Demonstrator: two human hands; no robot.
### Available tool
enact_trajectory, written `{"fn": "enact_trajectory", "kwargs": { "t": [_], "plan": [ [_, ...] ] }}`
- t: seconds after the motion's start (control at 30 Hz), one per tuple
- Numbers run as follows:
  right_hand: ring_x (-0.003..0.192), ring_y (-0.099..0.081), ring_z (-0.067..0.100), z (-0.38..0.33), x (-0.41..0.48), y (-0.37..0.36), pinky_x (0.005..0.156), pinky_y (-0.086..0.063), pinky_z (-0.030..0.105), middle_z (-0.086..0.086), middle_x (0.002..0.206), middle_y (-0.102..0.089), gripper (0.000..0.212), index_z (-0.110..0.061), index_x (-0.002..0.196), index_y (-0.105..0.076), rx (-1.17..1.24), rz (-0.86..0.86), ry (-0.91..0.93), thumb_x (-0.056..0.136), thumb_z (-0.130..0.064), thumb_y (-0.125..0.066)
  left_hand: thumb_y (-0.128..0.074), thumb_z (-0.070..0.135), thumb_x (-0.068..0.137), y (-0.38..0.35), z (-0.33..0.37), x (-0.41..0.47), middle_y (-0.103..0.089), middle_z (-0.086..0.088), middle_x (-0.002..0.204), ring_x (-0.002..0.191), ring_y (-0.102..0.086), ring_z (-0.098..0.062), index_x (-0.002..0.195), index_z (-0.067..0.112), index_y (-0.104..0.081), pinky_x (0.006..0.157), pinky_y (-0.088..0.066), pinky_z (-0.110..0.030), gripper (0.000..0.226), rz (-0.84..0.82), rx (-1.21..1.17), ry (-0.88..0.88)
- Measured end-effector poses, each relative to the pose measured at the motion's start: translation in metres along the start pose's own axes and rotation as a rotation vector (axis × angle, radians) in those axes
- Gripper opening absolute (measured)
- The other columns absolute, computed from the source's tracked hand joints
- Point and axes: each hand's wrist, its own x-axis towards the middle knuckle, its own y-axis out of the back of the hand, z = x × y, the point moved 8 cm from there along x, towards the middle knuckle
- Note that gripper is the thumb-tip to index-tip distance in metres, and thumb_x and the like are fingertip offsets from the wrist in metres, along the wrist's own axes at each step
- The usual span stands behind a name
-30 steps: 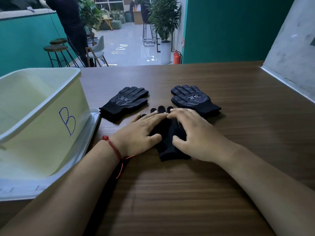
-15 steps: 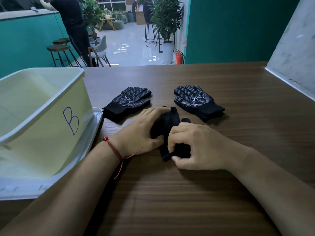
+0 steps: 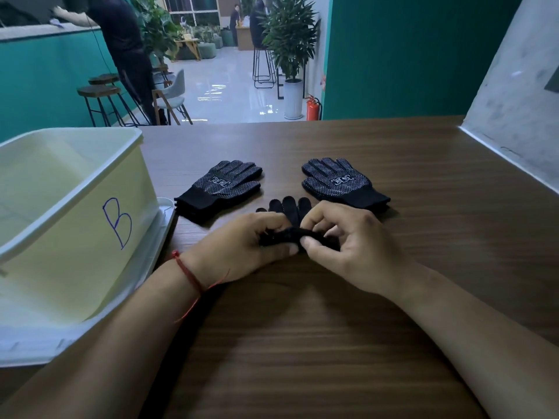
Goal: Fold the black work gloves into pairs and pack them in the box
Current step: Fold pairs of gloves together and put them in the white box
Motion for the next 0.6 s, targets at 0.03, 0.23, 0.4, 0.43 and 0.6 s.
{"fn": "enact_trajectory", "kwargs": {
  "t": [0.03,0.23,0.4,0.43,0.6],
  "plan": [
    [0.085,-0.072,0.016,0.002,-0.001,0.000,0.071,-0.061,0.034,-0.008,0.090,-0.072,0.020,-0.027,0.103,-0.069,0.023,-0.003,-0.028,0.089,-0.027,-0.083,-0.078,0.039,0.095,0.001,-0.005,0.001,-0.066,-0.007,0.088,0.082,-0.064,-0.025,0.097,0.011,-0.070,0.076,-0.053,-0.050,0.029,0.021,-0.037,0.039],
    [0.095,-0.076,0.012,0.018,0.002,0.001,0.083,-0.064,0.046,-0.010,0.107,-0.076,0.045,-0.034,0.122,-0.065,-0.019,0.012,-0.098,0.085,-0.023,-0.088,-0.077,0.026,0.097,0.006,-0.014,0.000,-0.077,-0.015,0.095,0.089,-0.065,-0.015,0.109,0.002,-0.073,0.087,-0.061,-0.043,0.027,0.036,-0.408,0.130],
    [0.086,-0.076,0.011,0.032,0.003,0.007,0.086,-0.063,0.037,-0.008,0.097,-0.078,0.029,-0.029,0.113,-0.070,0.066,0.110,-0.228,0.091,-0.012,-0.079,-0.073,0.008,0.096,0.015,-0.024,0.003,-0.060,0.003,0.069,0.057,-0.050,-0.004,0.095,0.015,-0.065,0.056,-0.043,-0.018,0.011,0.204,-0.507,0.209],
    [0.088,-0.075,0.009,0.036,0.003,0.008,0.088,-0.062,0.034,-0.008,0.096,-0.078,0.029,-0.029,0.112,-0.070,0.059,0.129,-0.250,0.091,-0.011,-0.078,-0.075,0.007,0.095,0.016,-0.026,0.003,-0.061,-0.001,0.072,0.057,-0.052,-0.006,0.105,0.014,-0.065,0.055,-0.044,-0.018,0.015,0.216,-0.510,0.234],
    [0.101,-0.072,-0.001,0.051,0.003,0.009,0.096,-0.057,0.024,-0.011,0.107,-0.077,0.036,-0.033,0.124,-0.070,0.040,0.193,-0.354,0.093,-0.021,-0.082,-0.078,0.002,0.091,0.013,-0.032,0.001,-0.065,-0.003,0.079,0.065,-0.060,-0.024,0.121,0.013,-0.060,0.065,-0.048,-0.032,0.036,0.191,-0.415,0.287]
  ]
}}
